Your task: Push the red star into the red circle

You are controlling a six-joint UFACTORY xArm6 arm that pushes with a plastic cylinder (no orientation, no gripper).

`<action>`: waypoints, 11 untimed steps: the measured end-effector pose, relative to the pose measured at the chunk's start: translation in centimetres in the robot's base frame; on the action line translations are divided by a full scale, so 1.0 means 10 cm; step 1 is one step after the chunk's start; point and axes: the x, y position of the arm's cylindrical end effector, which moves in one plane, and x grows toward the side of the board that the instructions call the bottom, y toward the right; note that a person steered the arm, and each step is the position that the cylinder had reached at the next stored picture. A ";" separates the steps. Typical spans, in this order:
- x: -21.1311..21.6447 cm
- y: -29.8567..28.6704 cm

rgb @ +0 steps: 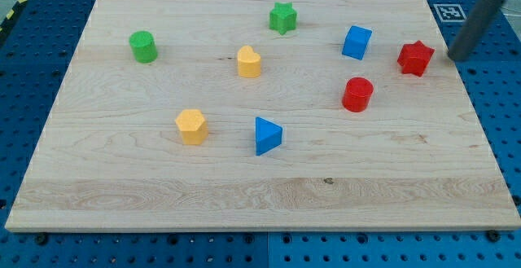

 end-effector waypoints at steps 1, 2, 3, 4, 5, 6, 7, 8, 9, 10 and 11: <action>-0.24 -0.33; -0.22 -0.30; -0.17 -0.13; -0.02 -0.18; 0.06 -0.32; 0.13 -0.47; 0.26 -0.53; 0.38 -0.63; 0.49 -0.83; 0.56 -1.09; 0.57 -1.22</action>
